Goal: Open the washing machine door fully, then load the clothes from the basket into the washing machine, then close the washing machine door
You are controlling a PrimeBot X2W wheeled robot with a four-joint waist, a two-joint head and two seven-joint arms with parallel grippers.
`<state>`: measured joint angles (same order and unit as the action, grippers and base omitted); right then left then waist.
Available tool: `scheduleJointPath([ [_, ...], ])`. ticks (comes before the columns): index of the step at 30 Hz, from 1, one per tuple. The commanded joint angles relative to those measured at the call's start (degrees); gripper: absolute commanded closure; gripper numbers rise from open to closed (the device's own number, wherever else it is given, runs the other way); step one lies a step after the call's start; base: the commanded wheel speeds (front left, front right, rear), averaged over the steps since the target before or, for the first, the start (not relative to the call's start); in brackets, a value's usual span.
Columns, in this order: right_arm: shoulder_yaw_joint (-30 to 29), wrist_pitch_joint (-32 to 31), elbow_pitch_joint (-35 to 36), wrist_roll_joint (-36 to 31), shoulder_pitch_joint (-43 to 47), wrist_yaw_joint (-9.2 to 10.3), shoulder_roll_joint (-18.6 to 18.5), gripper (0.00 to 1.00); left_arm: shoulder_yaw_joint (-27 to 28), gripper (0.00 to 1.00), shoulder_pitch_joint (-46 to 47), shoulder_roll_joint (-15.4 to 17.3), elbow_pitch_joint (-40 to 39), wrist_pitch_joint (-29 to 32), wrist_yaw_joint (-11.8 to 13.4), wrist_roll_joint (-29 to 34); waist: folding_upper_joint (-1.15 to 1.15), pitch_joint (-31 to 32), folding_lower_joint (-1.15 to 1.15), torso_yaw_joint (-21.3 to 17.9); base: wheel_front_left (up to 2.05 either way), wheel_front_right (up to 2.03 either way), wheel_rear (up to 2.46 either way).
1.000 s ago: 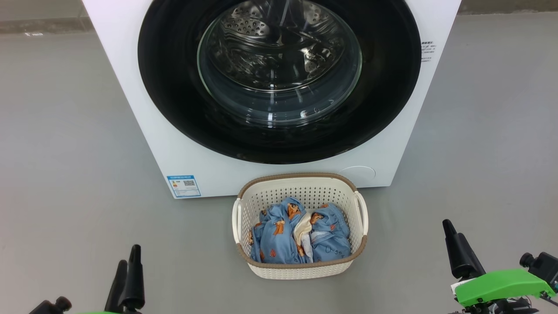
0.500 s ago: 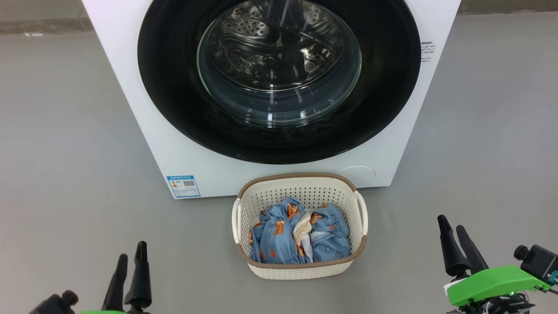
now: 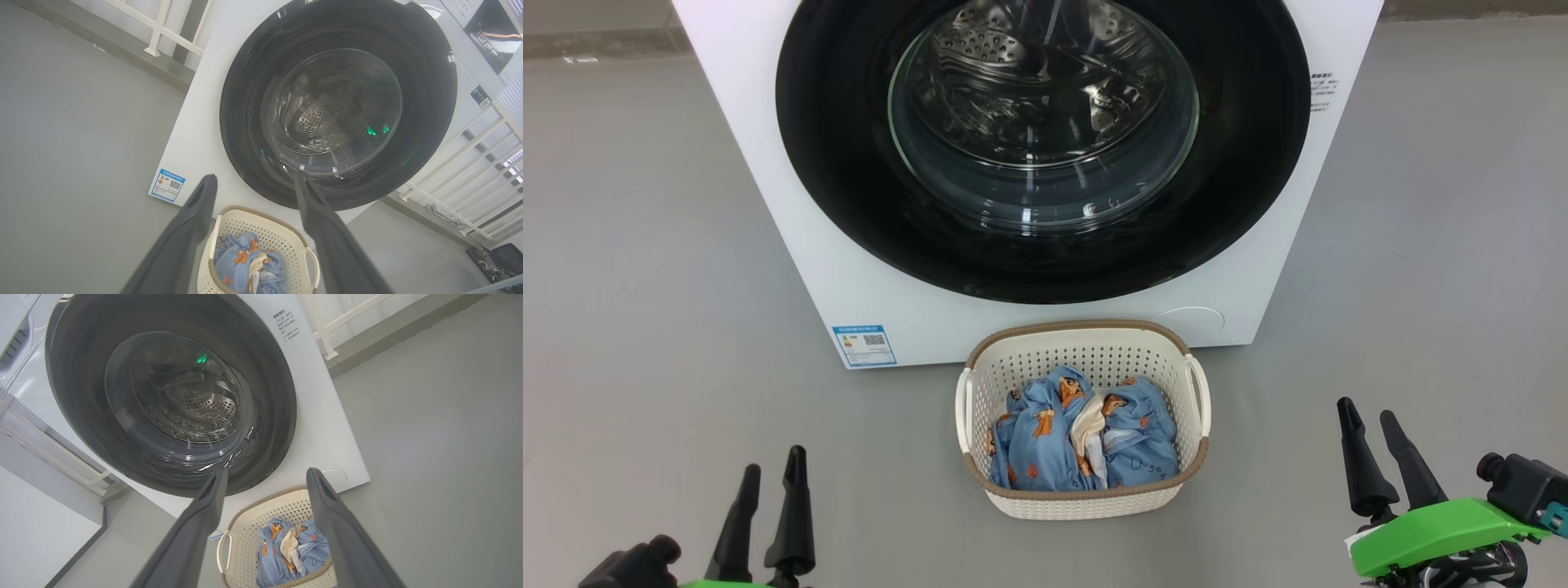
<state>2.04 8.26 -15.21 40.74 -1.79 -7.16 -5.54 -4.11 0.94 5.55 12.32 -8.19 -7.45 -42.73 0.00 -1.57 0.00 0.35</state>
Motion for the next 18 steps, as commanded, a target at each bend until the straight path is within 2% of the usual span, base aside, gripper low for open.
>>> scheduleJointPath([
  [1,1.3,0.9,1.8,-1.9,-2.0,-0.26,-1.0,0.0,1.0,0.0,1.5,1.1,-2.0,-1.0,0.0,1.8,0.0,-0.1,0.0,0.0,0.0,0.0,0.0],
  [18,2.6,3.8,2.5,-11.9,-2.0,-0.29,-1.4,0.0,-0.2,0.0,1.6,2.1,-2.5,-3.9,0.0,11.6,0.0,-0.5,0.0,-0.1,0.0,0.0,0.0],
])
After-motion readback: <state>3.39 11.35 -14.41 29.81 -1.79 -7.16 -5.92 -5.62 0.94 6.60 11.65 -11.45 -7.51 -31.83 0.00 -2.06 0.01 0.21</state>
